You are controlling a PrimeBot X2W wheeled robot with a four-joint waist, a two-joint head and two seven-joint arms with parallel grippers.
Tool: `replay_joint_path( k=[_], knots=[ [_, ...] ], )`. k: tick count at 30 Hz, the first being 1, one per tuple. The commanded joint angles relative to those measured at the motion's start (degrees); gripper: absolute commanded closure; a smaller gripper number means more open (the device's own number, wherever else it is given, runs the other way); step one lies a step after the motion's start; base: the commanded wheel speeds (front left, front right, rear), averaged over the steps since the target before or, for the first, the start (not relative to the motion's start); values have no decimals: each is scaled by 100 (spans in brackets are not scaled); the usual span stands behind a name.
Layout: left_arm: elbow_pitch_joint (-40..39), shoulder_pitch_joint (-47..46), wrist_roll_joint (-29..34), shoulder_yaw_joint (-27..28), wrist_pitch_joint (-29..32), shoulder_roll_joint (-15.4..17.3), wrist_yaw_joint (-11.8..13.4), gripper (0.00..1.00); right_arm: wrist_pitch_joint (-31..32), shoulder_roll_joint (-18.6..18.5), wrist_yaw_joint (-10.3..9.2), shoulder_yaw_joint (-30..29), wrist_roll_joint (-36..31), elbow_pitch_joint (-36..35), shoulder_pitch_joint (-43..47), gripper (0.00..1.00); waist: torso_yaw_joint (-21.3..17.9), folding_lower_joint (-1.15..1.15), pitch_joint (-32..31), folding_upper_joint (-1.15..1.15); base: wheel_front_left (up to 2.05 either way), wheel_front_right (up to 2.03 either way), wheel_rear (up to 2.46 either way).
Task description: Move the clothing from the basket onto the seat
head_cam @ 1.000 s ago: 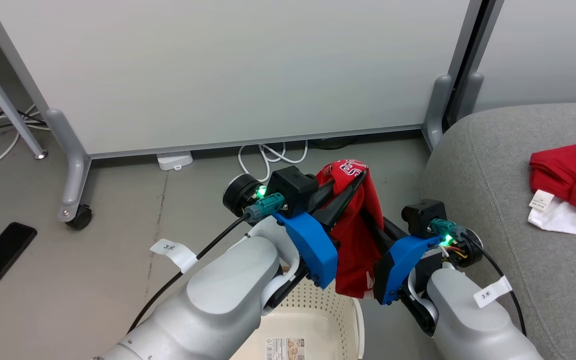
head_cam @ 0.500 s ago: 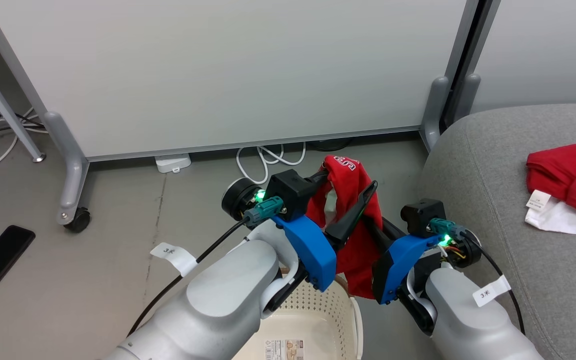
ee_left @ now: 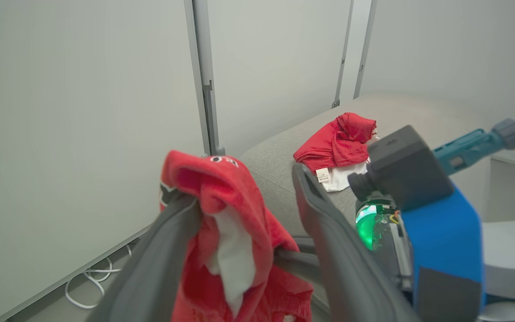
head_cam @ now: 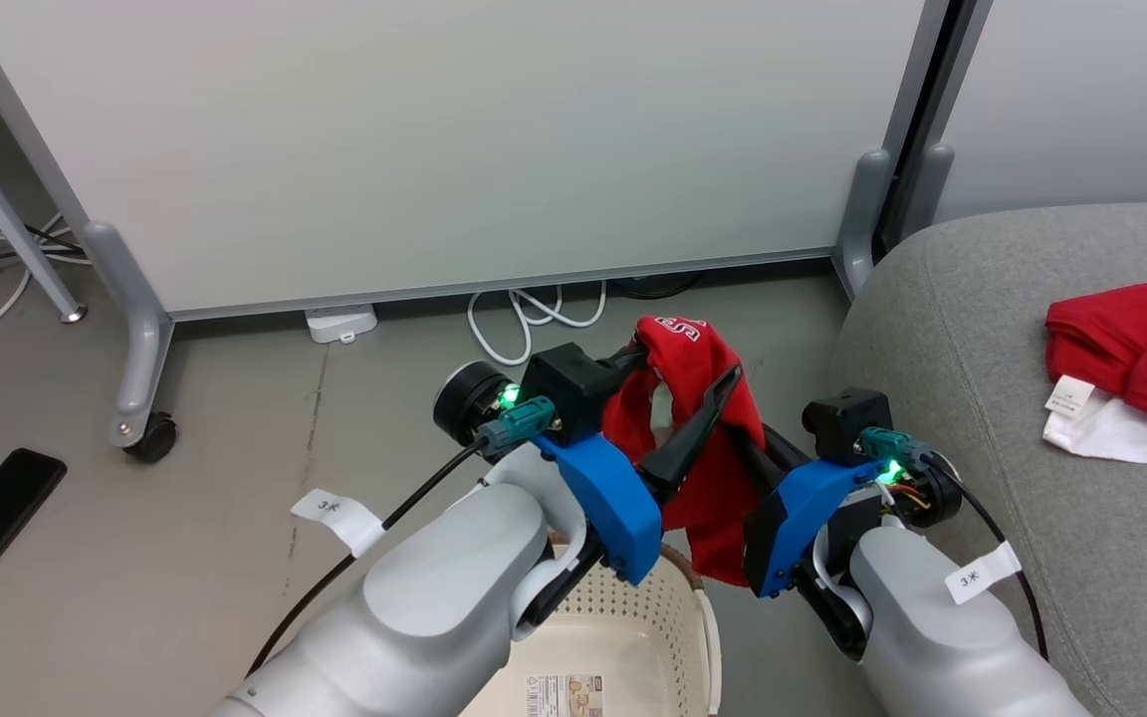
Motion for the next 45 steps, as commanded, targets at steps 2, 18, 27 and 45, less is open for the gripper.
replay_joint_path(
  k=[2, 18, 27, 45],
  knots=[
    [-62, 104, -6, 46, -34, 69, 55, 0, -43, -1, 1, -58, -26, -35, -91, 100, -4, 0, 4, 0, 0, 0, 0],
    [-1599, 1576, 793, 1192, -50, 784, 365, 0, -39, -1, 1, -362, -263, -267, -63, 100, -112, 0, 155, 0, 0, 0, 0],
    [-2530, 2856, 1628, 2481, -51, 1097, 541, 0, -39, -1, 1, -378, -341, -381, -14, 100, -429, 0, 213, 0, 0, 0, 0],
    [-2669, 3840, 2537, 3799, -51, 753, 254, 0, -39, 0, 1, -290, -293, -452, 96, 100, -1182, 0, 264, 0, 0, 0, 0]
  ],
)
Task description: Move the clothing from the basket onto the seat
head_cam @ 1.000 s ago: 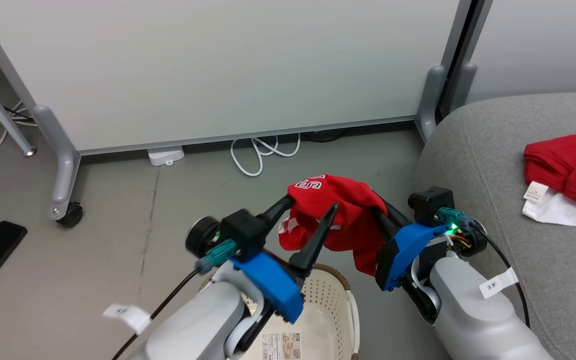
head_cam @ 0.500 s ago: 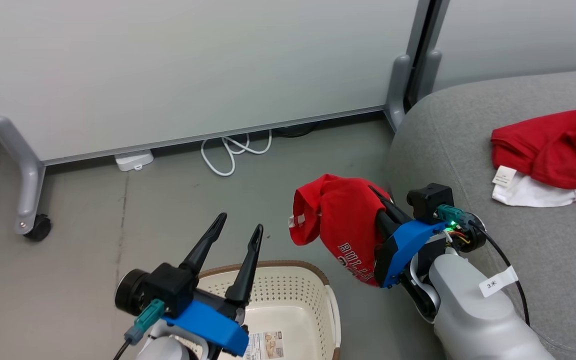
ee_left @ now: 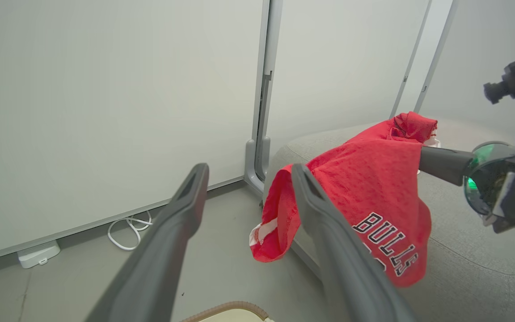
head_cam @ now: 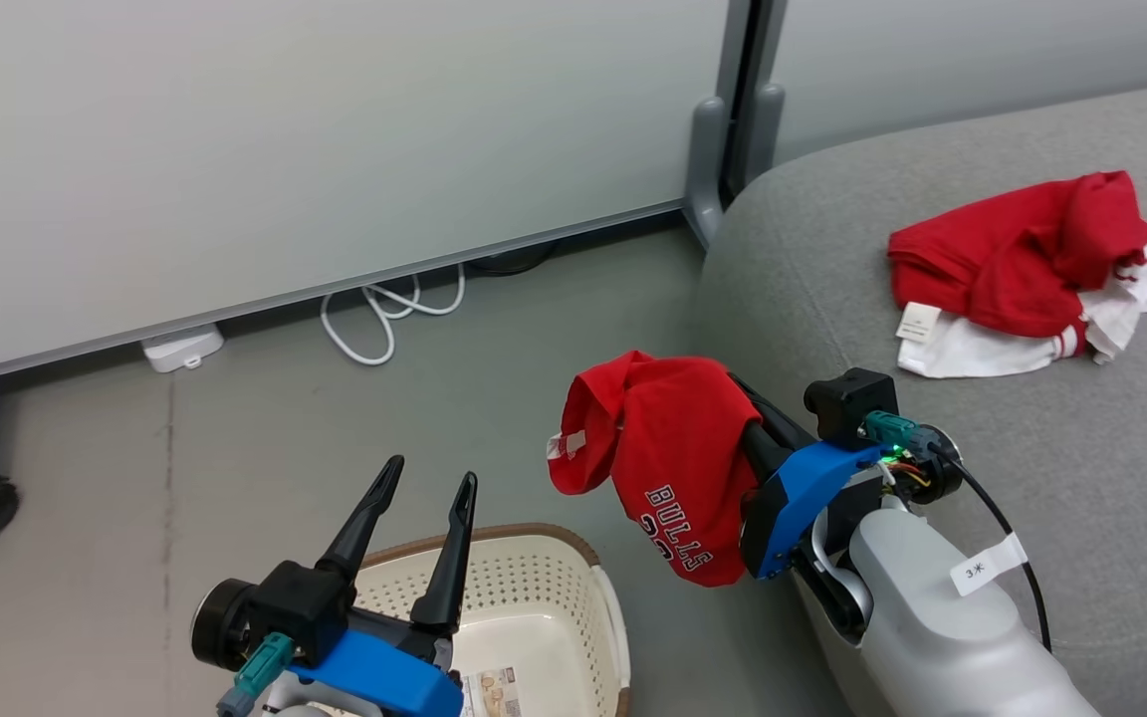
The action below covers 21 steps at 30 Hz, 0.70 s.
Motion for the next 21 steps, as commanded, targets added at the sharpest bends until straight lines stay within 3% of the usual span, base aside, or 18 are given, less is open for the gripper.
replay_joint_path(
  k=[1, 21],
  knots=[
    [42, 52, 55, 66, -26, -38, -53, 0, -30, 0, 1, 30, 51, -40, 73, 100, -165, 0, 23, 0, 0, 0, 0],
    [326, -55, 337, 582, -25, -94, -245, 0, -29, 0, 1, 92, 261, -326, 94, 100, -1473, 0, 299, 0, 0, 0, 0]
  ],
)
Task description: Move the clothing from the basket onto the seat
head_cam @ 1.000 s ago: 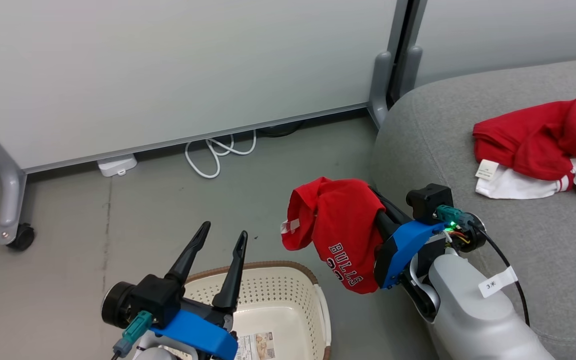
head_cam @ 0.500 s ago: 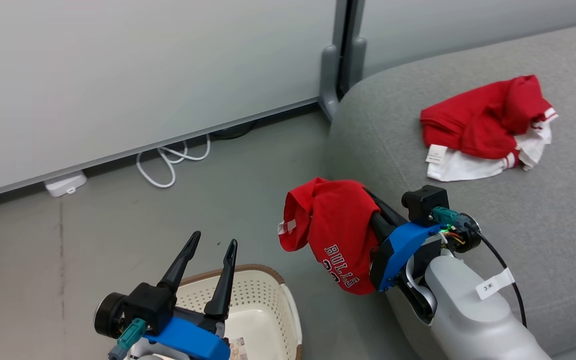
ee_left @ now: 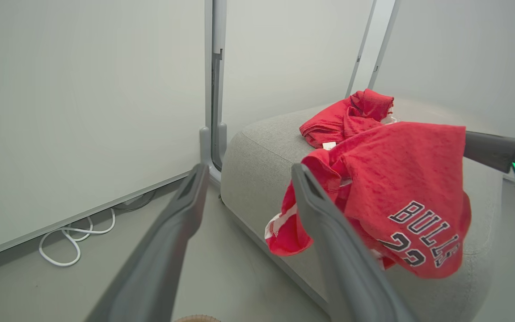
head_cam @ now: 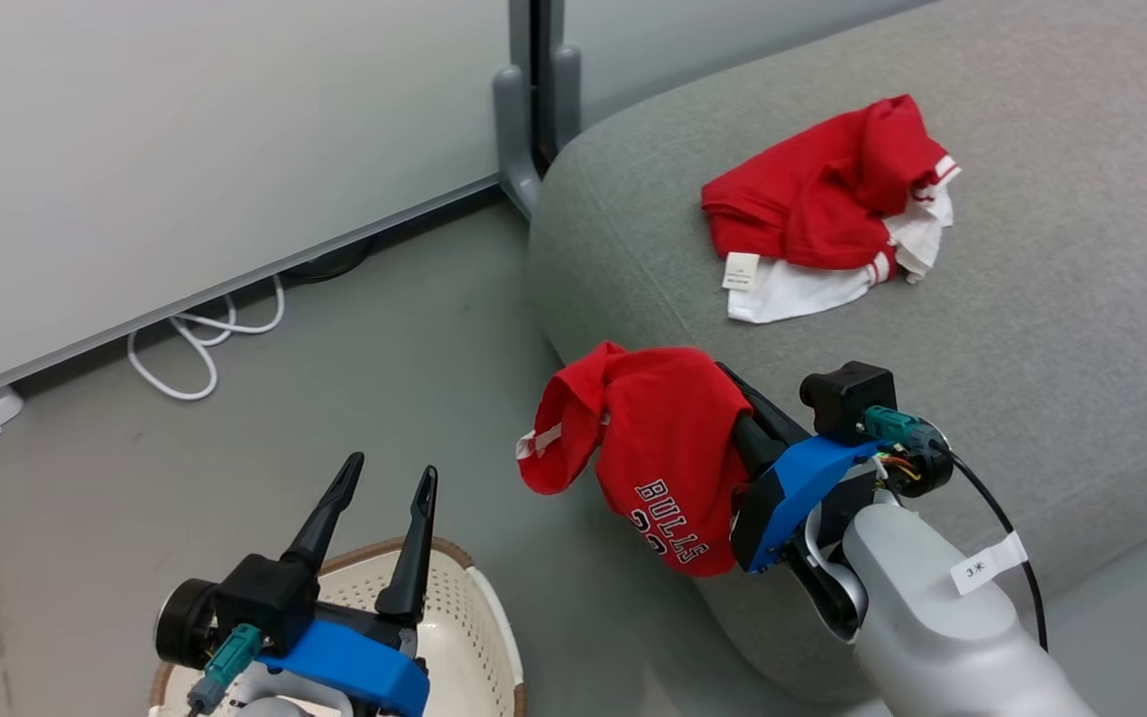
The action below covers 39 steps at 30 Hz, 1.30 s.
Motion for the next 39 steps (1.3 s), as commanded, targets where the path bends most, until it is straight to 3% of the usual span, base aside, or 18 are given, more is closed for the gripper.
replay_joint_path(
  k=[1, 16, 28, 39],
  knots=[
    [9, -75, 40, 61, -23, 27, -36, 0, -27, 3, 3, -10, 51, -54, 61, 100, -184, 0, 45, 0, 0, 0, 0],
    [-40, -46, 149, 180, -20, -17, -90, 0, -27, 3, 2, -57, 67, -146, 129, 100, -691, 0, 48, 0, 0, 0, 0],
    [-53, -150, 213, 116, -20, 18, -117, 0, -27, -9, 2, -329, 36, -179, -67, 100, -634, 0, 184, 0, 0, 0, 0],
    [-306, -471, 340, 44, -20, 185, -132, 0, -16, -653, 2, -1002, -249, -443, -1435, 100, -373, 0, 890, 0, 0, 0, 0]
  ],
)
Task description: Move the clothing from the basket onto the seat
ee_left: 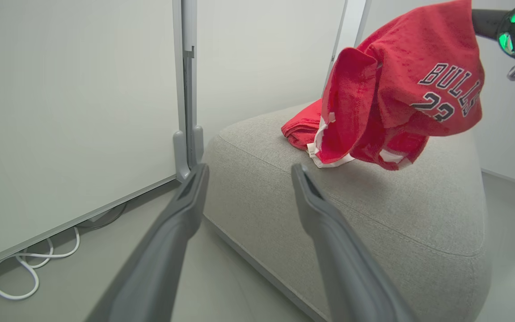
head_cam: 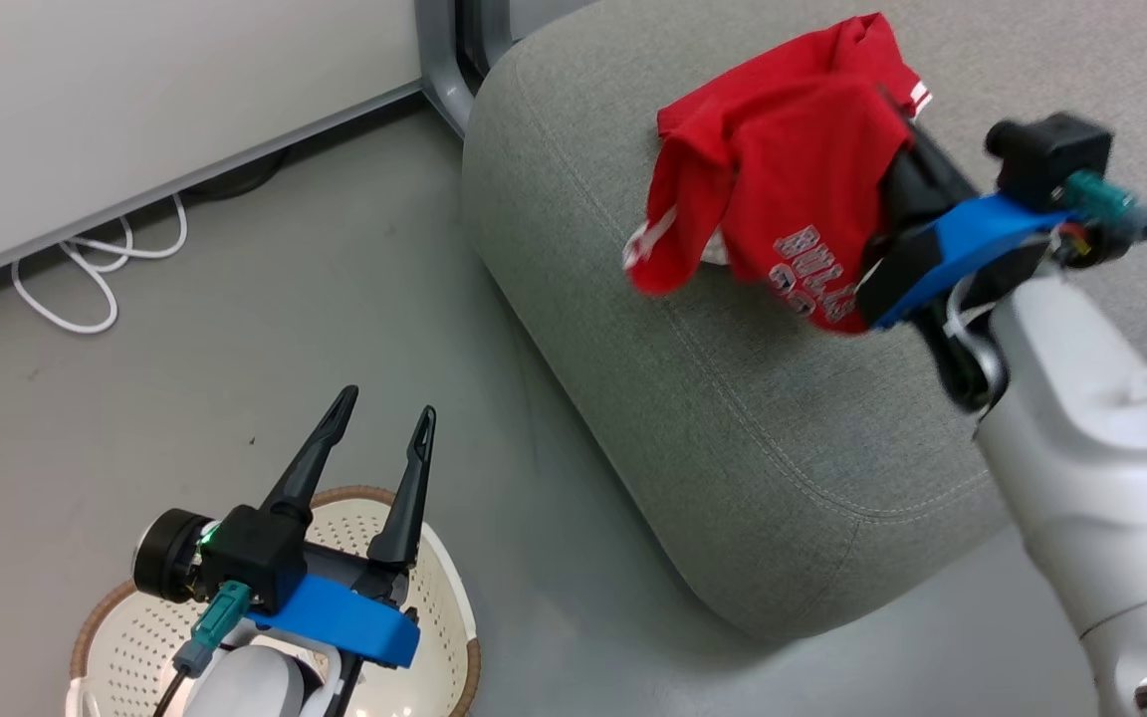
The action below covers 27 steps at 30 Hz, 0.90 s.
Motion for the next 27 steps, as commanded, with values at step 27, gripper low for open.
replay_joint_path(
  k=[27],
  knots=[
    [-2310, -980, 342, -11, 515, 1020, 17, 0, -19, -1031, 1, -3527, -1404, 249, -1867, 100, 670, 0, 2655, 0, 0, 0, 0]
  ],
)
